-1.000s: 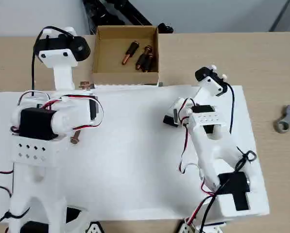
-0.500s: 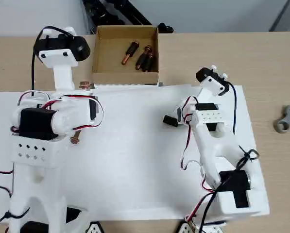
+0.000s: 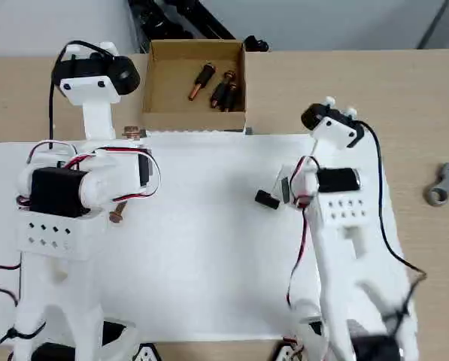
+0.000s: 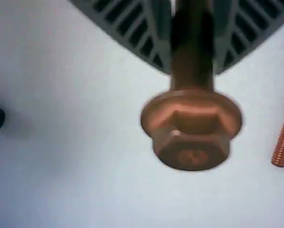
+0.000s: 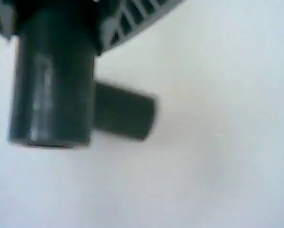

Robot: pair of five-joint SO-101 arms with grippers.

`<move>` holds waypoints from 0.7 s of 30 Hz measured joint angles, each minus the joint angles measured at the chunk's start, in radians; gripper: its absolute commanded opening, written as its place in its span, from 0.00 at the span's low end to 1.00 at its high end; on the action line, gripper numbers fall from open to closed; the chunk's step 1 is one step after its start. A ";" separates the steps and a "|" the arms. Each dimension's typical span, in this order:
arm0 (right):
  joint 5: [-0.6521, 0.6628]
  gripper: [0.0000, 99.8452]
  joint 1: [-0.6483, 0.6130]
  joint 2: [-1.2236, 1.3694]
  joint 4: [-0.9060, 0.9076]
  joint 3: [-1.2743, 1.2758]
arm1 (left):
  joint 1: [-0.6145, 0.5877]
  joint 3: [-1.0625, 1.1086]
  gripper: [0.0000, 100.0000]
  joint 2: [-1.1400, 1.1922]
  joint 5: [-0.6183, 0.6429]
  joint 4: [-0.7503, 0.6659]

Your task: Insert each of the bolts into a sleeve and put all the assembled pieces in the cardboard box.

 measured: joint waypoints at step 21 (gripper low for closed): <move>0.407 0.01 -0.066 -0.937 0.048 0.123 | 0.000 0.000 0.00 0.000 0.000 -0.232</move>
